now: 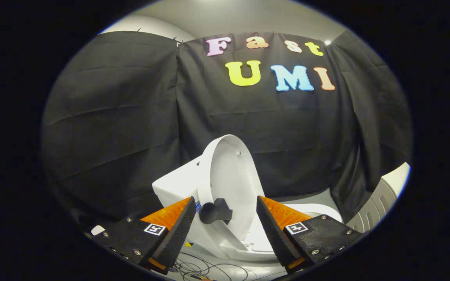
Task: Open the toilet lid.
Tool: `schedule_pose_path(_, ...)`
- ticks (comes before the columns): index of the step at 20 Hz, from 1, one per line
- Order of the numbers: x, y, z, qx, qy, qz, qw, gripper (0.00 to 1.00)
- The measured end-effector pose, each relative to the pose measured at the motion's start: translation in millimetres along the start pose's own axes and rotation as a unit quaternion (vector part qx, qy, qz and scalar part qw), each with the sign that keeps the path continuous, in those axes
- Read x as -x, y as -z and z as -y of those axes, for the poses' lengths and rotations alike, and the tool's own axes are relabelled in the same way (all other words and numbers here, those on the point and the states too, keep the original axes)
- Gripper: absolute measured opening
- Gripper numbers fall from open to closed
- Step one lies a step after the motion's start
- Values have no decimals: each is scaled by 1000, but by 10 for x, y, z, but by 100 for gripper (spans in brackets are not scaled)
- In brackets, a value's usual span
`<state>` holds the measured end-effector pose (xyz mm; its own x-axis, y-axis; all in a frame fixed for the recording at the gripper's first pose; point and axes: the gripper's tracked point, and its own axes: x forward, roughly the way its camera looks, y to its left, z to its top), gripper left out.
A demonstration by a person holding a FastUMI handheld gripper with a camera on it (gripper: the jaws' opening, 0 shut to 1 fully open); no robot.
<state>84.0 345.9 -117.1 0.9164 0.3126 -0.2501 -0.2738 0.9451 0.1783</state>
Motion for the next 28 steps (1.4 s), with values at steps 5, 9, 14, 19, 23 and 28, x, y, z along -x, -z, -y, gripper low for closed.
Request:
schedule_pose_path(5, 348, -549, 622, 12, -8, 72, 997, 95)
schedule_pose_path(9, 604, -795, 1328, 9, 7, 109, 994, 95)
schedule_pose_path(14, 814, -787, 2147, 31, 47, 117, 992, 95)
schedule_pose_path(19, 1058, -777, 2479, 50, 38, 120, 991, 95)
schedule_pose_path(23, 1303, -832, 2663, 40, 28, 134, 990, 95)
schedule_pose_path(28, 1629, -825, 2794, 44, 46, 131, 989, 95)
